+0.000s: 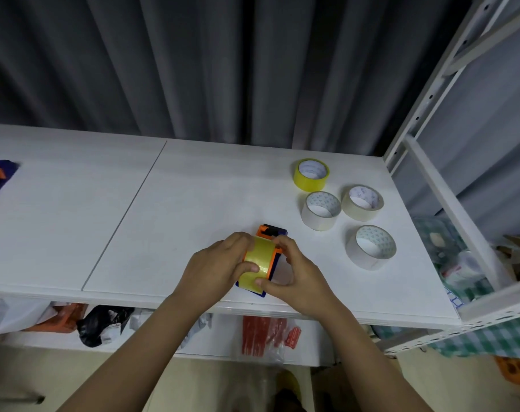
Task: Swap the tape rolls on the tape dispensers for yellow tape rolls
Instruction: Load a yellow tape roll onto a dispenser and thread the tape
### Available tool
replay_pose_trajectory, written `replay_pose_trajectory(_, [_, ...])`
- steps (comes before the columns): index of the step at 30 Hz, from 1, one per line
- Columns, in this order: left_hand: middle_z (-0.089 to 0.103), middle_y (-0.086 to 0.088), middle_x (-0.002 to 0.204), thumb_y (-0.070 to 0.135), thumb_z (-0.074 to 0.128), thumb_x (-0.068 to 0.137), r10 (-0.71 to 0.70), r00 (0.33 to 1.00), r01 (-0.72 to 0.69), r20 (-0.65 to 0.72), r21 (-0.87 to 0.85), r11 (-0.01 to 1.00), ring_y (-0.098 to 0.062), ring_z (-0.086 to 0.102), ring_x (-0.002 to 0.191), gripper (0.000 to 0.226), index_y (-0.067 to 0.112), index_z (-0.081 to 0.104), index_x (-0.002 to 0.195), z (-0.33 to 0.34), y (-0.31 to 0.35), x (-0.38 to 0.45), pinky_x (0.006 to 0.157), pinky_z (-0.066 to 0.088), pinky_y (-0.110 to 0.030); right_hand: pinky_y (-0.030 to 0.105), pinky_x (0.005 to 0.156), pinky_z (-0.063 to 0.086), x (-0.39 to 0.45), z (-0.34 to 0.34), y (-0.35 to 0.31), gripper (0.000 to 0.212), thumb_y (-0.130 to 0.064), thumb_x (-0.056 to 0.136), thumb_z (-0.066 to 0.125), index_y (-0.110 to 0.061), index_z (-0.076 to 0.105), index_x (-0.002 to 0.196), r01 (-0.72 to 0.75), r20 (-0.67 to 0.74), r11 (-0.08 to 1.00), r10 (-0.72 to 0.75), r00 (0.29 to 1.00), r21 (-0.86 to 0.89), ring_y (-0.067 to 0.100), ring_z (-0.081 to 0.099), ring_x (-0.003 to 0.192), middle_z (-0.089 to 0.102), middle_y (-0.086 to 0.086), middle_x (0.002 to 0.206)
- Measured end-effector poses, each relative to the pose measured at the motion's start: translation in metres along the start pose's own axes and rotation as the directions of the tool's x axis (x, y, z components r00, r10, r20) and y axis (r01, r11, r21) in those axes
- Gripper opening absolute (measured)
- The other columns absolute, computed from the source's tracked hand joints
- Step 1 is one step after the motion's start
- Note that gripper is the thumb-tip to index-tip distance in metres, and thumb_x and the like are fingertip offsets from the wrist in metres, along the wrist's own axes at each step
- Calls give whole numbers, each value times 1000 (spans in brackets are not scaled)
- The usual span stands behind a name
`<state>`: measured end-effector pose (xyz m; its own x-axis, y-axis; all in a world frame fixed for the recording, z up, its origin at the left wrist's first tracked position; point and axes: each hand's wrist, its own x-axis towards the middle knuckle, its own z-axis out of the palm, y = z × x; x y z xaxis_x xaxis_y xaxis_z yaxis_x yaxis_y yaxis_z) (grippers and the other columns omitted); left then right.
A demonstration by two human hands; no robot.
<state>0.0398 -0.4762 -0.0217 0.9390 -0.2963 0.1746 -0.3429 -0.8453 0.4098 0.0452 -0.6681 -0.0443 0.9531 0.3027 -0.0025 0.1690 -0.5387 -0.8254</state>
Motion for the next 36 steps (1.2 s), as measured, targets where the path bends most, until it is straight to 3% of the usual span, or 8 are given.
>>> replay_pose_trajectory(6, [53,14,119,43,51,92,30,1000,-30,8,23,999,-13,57,94,27,20,51,107,-2,-1,0,68,49,-33,6,71,40,0,1,0,67,-63,65,68,-58,27,119,-4,-3,1000,4,1000,-11,-17,46,103,50,-27,116])
replay_pose_trajectory(9, [52,13,125,41,51,93,39,999,-39,21,-1,999,-13,56,94,24,18,50,98,-2,-1,0,68,47,-31,6,72,41,0,1,0,67,-62,65,68,-57,28,119,-3,-8,1000,3,1000,-5,-17,45,105,50,-28,116])
replay_pose_trajectory(12, [56,12,110,43,55,89,-21,999,24,36,-83,996,-11,57,91,31,23,48,112,-6,-1,3,73,48,-34,7,71,41,1,1,1,66,-63,64,67,-58,28,117,-5,-13,1000,5,1000,-1,-15,46,104,50,-29,115])
replay_pose_trajectory(15, [56,11,109,44,56,88,-6,999,10,53,-81,997,-11,57,90,34,23,49,114,-8,-1,5,74,49,-35,8,74,42,0,2,1,67,-63,65,68,-56,29,119,2,-18,1000,-2,1000,7,-14,47,104,50,-28,116])
replay_pose_trajectory(20, [55,9,106,41,55,89,11,998,-8,54,-64,998,-11,55,86,26,21,49,104,-8,-1,5,71,49,-36,11,73,43,-1,5,3,67,-62,65,69,-57,30,119,3,-25,1000,-2,1000,23,-11,49,104,50,-29,114])
replay_pose_trajectory(24, [52,12,120,36,54,92,67,997,-66,33,-39,997,-12,55,86,21,17,47,86,-4,-1,2,65,44,-28,11,77,42,0,6,4,68,-62,64,69,-56,31,120,3,-33,999,-1,999,32,-11,49,104,50,-31,115])
replay_pose_trajectory(30, [55,12,109,46,55,88,9,998,-5,58,-72,997,-9,57,87,36,24,47,117,-7,-3,6,70,48,-32,14,78,44,1,5,6,69,-63,64,69,-56,31,121,10,-41,1000,-9,999,22,-8,51,105,51,-29,116])
replay_pose_trajectory(36, [55,8,105,44,55,89,76,995,-73,66,-46,996,-12,56,82,29,19,49,104,-9,-6,8,67,49,-34,15,81,45,-1,7,7,71,-63,64,69,-53,31,124,18,-47,1000,-17,999,23,-4,53,104,50,-29,118])
